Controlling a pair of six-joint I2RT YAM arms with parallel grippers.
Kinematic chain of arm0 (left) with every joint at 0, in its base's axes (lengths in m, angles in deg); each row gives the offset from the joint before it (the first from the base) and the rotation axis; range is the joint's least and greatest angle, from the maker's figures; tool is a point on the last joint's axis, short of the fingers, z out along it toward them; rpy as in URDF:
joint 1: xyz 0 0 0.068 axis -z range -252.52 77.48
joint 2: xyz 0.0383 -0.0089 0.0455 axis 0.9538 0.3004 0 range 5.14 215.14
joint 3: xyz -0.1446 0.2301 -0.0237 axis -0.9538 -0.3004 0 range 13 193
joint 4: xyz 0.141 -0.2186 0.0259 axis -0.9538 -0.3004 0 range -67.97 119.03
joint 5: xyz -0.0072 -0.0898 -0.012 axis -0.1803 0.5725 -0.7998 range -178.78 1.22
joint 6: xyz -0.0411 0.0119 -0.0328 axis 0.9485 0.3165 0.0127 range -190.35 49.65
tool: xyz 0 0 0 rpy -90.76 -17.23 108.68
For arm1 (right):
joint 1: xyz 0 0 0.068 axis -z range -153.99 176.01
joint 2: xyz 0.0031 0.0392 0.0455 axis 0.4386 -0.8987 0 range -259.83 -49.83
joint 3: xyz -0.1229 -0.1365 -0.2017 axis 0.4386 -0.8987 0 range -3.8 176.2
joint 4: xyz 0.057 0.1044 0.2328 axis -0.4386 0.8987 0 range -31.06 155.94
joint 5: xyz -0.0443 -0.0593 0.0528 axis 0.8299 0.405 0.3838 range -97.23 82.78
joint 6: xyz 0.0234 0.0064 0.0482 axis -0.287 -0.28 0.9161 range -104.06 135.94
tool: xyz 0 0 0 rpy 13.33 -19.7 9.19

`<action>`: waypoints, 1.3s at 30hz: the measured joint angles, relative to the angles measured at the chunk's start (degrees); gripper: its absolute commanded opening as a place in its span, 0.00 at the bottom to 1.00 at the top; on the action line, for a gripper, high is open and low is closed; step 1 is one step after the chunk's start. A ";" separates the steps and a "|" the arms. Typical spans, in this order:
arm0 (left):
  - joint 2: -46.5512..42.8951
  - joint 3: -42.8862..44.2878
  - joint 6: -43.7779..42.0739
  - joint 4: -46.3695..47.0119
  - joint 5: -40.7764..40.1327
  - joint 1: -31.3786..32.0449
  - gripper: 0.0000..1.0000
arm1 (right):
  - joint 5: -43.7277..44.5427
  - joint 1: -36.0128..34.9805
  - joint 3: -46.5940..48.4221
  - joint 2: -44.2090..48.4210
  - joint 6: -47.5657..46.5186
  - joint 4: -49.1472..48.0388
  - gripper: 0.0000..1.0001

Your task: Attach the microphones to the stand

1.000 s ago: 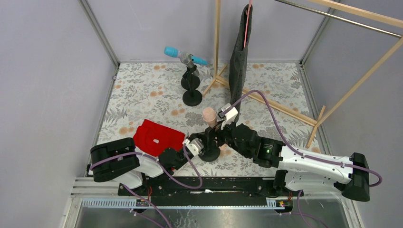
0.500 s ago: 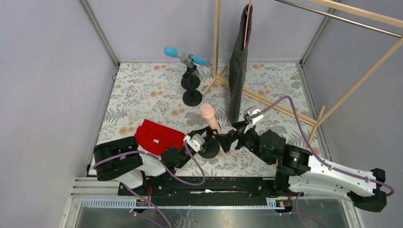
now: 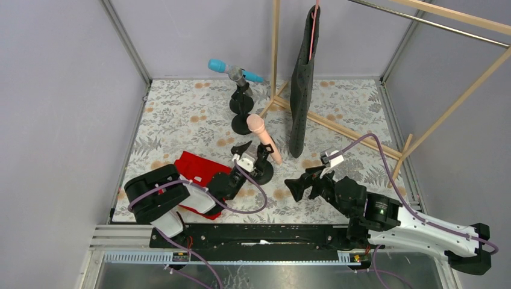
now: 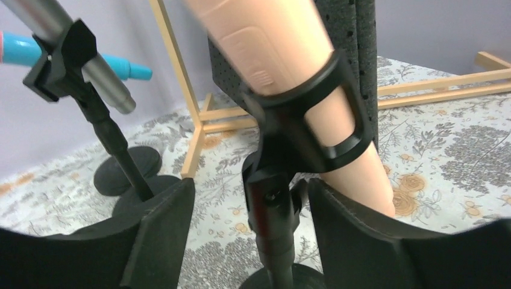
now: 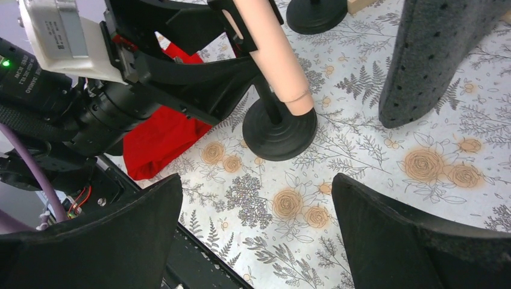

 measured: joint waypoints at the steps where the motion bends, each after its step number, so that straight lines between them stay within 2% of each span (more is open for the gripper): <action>1: -0.17 -0.22 0.42 -0.17 0.13 -0.13 0.85 | 0.28 0.00 -0.24 0.66 0.22 0.50 1.00; 4: -2.99 -1.29 1.51 -1.92 0.22 -0.24 0.98 | 1.53 0.00 -0.83 2.23 1.03 1.33 1.00; 9: -11.37 -1.57 3.39 -8.11 0.87 -0.20 0.99 | 4.31 -0.02 -1.36 3.26 3.02 2.99 1.00; 17: -28.70 -3.26 9.99 -24.22 3.02 0.17 0.99 | 9.99 -0.02 -1.11 2.34 8.79 9.81 1.00; 22: -39.19 -3.43 21.00 -41.53 -0.17 0.55 0.99 | 12.55 -0.02 0.37 2.23 14.40 16.31 1.00; 26: -45.38 -1.99 31.15 -59.87 -5.49 0.52 0.99 | 12.83 -0.02 1.57 3.65 14.93 19.04 1.00; 30: -50.93 1.40 41.20 -78.31 -11.34 0.46 0.99 | 12.83 -0.02 1.62 4.20 14.71 20.39 1.00; 33: -52.30 5.70 45.13 -87.97 -12.92 -0.37 0.99 | 13.00 -0.02 1.81 2.29 14.49 21.27 1.00; 35: -52.28 8.50 46.99 -92.39 -11.85 -3.08 0.99 | 13.03 0.07 2.49 -0.52 14.21 22.36 1.00; 39: -52.15 10.34 49.18 -96.37 -4.04 -18.29 0.99 | 10.23 5.03 5.42 -7.26 11.78 23.30 1.00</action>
